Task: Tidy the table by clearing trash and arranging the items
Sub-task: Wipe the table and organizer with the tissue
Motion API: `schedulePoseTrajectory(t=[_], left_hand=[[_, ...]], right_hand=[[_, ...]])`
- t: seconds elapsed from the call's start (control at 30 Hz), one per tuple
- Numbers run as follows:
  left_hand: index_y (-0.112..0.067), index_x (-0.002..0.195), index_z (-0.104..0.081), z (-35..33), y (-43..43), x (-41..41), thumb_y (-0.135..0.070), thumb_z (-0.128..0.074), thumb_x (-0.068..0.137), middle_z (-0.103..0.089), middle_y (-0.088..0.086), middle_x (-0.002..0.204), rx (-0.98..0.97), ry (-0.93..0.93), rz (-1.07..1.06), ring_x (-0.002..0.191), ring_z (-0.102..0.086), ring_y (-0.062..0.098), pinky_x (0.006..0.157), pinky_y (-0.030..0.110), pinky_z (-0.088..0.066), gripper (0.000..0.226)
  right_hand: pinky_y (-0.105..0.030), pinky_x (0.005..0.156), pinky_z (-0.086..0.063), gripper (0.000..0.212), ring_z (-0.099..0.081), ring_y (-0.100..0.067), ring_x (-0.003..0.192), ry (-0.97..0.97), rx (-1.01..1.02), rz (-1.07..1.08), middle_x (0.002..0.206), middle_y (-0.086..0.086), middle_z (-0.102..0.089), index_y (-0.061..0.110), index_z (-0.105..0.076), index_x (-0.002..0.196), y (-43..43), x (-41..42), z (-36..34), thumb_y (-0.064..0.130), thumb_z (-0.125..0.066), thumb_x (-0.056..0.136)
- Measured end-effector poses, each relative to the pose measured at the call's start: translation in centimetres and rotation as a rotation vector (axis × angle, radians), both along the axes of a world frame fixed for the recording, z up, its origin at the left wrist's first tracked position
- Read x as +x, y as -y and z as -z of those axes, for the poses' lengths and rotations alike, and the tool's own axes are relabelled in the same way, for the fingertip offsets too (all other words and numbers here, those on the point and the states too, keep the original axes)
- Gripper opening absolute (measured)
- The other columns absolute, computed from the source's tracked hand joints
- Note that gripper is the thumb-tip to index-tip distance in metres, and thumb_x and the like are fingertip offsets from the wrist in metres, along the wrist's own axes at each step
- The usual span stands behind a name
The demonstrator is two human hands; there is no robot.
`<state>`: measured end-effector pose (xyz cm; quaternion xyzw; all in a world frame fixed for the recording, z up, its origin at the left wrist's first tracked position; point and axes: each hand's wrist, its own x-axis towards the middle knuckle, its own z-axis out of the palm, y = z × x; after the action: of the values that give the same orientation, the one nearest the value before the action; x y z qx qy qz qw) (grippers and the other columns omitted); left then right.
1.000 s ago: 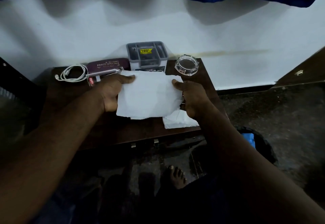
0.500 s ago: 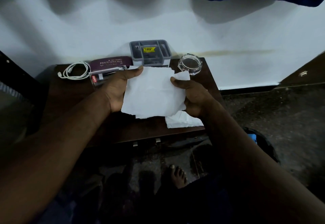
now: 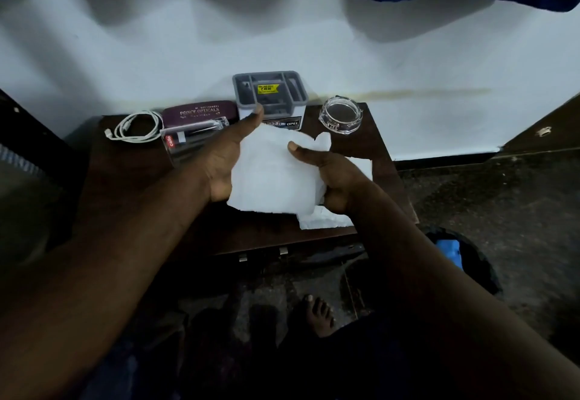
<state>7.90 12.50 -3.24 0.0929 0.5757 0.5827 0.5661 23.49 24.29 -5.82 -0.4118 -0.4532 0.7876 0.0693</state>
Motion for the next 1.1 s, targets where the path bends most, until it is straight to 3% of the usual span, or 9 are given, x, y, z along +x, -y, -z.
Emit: schedulePoseTrajectory(t=[0.07,0.17,0.27,0.4,0.63,0.73,0.83,0.97,1.1], left_hand=[[-0.021,0.121,-0.074,0.0,0.2,-0.6,-0.058,-0.067,0.089,-0.075,0.008,0.121,-0.025,-0.028,-0.027,0.109,-0.073,0.029,0.096,0.048,-0.057,0.049],[-0.014,0.110,-0.077,0.6,0.6,-0.6,-0.041,-0.069,0.091,-0.077,0.012,0.113,-0.071,0.006,-0.002,0.091,-0.078,0.027,0.070,0.039,-0.063,0.033],[-0.014,0.116,-0.076,0.9,0.6,-0.6,-0.036,-0.076,0.085,-0.078,0.011,0.111,-0.101,0.000,0.030,0.097,-0.077,0.029,0.076,0.043,-0.063,0.038],[-0.010,0.110,-0.074,1.5,-0.2,0.8,-0.020,-0.074,0.089,-0.078,0.013,0.104,-0.118,-0.011,-0.016,0.079,-0.078,0.027,0.063,0.039,-0.063,0.023],[-0.002,0.110,-0.074,3.1,-4.0,5.8,-0.007,-0.074,0.088,-0.078,0.015,0.104,-0.098,-0.132,0.053,0.091,-0.074,0.034,0.082,0.044,-0.061,0.023],[-0.001,0.115,-0.071,2.5,-5.9,6.7,-0.003,-0.078,0.083,-0.077,0.016,0.107,-0.056,-0.175,0.076,0.099,-0.073,0.034,0.085,0.043,-0.061,0.033],[0.001,0.122,-0.066,1.9,-7.4,6.6,-0.005,-0.082,0.079,-0.075,0.017,0.113,-0.040,-0.186,0.053,0.102,-0.073,0.033,0.090,0.048,-0.060,0.046],[-0.012,0.084,-0.069,1.6,-8.2,5.4,-0.008,-0.079,0.083,-0.075,0.007,0.085,-0.084,-0.169,0.020,0.076,-0.071,0.023,0.056,0.033,-0.060,0.011],[-0.008,0.095,-0.069,2.0,-7.3,5.3,-0.006,-0.076,0.086,-0.074,0.010,0.089,-0.173,-0.329,0.161,0.068,-0.072,0.021,0.050,0.030,-0.058,0.012]], right_hand=[[-0.051,0.101,-0.055,0.049,-0.070,-0.031,0.117,-0.010,-0.024,0.028,0.123,-0.011,-0.075,0.010,-0.069,0.132,-0.3,0.0,0.0,0.029,-0.079,0.088],[-0.057,0.106,-0.051,0.044,-0.069,-0.035,0.119,-0.002,0.001,0.042,0.123,-0.014,-0.074,0.005,-0.069,0.128,-0.1,0.1,0.1,0.017,-0.078,0.087],[-0.055,0.097,-0.057,0.041,-0.072,-0.035,0.112,-0.036,0.014,0.057,0.118,-0.014,-0.076,0.005,-0.071,0.125,-0.2,-0.1,-0.1,0.013,-0.080,0.085],[-0.057,0.086,-0.061,0.039,-0.074,-0.037,0.104,0.042,0.139,0.099,0.109,-0.015,-0.078,0.003,-0.074,0.118,-0.9,0.8,-0.6,0.011,-0.083,0.081],[-0.046,0.086,-0.062,0.045,-0.074,-0.031,0.095,0.419,0.559,0.174,0.104,-0.011,-0.077,0.006,-0.074,0.107,-3.8,6.1,-0.4,0.011,-0.093,0.066],[-0.049,0.085,-0.063,0.043,-0.076,-0.031,0.091,0.416,0.483,0.293,0.099,-0.009,-0.079,0.007,-0.075,0.104,-4.5,7.1,0.1,0.010,-0.094,0.065],[-0.056,0.075,-0.063,0.042,-0.076,-0.036,0.087,0.338,0.254,0.398,0.100,-0.015,-0.078,0.003,-0.074,0.107,-5.2,7.1,-0.1,0.010,-0.091,0.070],[-0.047,0.056,-0.062,0.033,-0.078,-0.031,0.070,0.267,0.263,0.509,0.092,-0.016,-0.079,0.002,-0.074,0.098,-6.6,7.0,-0.5,0.010,-0.091,0.071],[-0.056,0.087,-0.061,0.039,-0.076,-0.036,0.095,0.270,0.285,0.335,0.106,-0.015,-0.078,0.003,-0.074,0.112,-6.1,6.7,0.1,0.018,-0.087,0.079]])
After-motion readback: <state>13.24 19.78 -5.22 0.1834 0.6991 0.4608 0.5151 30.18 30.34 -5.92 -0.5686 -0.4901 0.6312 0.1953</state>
